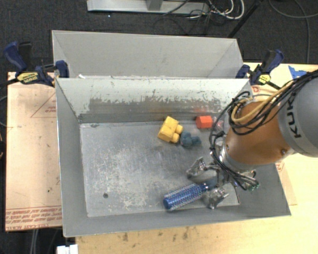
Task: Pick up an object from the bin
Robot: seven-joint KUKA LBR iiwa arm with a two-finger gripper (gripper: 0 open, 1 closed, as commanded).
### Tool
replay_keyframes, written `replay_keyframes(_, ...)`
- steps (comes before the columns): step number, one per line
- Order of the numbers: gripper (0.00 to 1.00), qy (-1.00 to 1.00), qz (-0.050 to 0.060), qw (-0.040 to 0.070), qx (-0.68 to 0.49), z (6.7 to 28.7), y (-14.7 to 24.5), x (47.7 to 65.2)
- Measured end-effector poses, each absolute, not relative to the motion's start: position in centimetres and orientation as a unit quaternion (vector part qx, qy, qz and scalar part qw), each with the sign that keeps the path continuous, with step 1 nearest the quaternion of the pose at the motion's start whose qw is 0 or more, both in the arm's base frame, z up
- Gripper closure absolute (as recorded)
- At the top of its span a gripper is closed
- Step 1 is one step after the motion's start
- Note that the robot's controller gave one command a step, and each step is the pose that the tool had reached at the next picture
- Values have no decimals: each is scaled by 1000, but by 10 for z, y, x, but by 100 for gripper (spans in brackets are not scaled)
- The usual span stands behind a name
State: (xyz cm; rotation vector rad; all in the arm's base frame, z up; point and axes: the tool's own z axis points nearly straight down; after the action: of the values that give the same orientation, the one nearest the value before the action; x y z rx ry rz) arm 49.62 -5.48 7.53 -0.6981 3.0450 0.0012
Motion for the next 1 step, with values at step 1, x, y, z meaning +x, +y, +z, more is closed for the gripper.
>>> replay_keyframes(1, 100, 974, -1, 8, -225, 74, -55, 496)
